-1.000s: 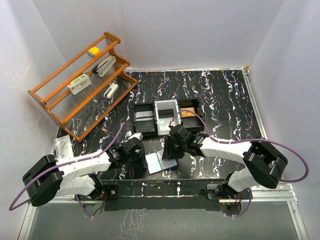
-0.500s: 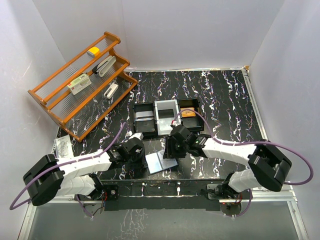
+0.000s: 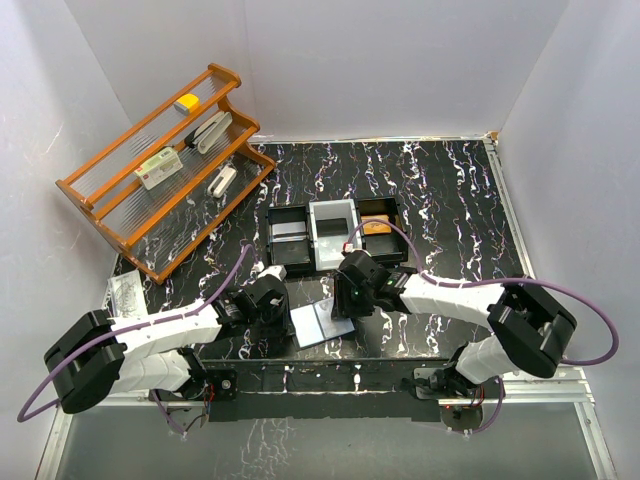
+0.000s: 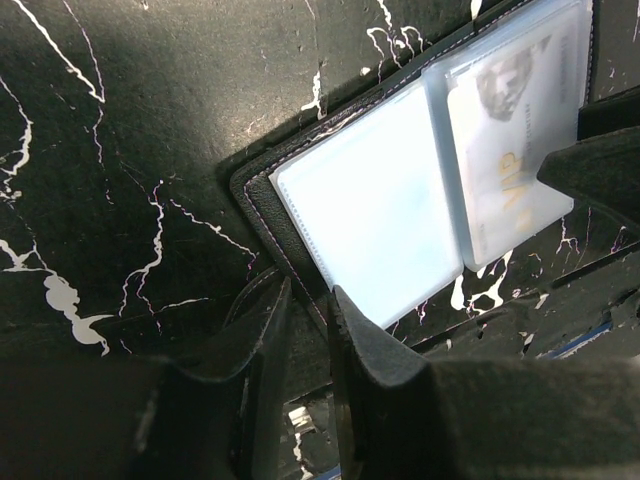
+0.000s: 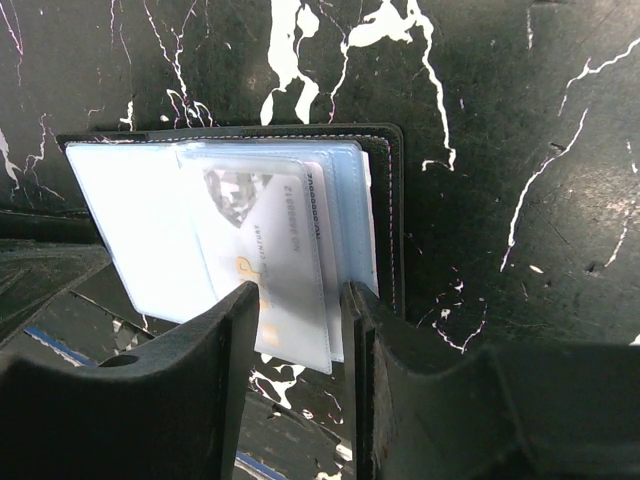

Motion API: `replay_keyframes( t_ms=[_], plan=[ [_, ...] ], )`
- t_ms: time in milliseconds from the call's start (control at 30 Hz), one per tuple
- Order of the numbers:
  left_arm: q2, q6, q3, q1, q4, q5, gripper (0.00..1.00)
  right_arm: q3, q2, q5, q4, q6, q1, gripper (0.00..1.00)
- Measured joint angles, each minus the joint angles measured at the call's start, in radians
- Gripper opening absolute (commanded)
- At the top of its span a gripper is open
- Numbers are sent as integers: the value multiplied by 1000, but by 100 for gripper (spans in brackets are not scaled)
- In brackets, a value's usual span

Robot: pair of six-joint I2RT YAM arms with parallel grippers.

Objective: Take the credit cards out of the card holder

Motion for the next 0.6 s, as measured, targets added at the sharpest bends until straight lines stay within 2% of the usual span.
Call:
replay_keyframes(
  t_ms=[67, 233, 400, 600],
  plan=[
    [0, 0, 0, 0, -4, 0, 20, 1, 0, 4, -2, 0, 0, 44],
    [2, 0, 0, 0, -8, 0, 20, 27, -6, 48, -47, -8, 4, 48],
    [2, 4, 0, 0, -14, 0, 20, 50, -23, 74, -84, -23, 5, 47],
    [2, 7, 0, 0, -14, 0, 20, 53, -13, 37, -70, -33, 5, 42]
  ],
)
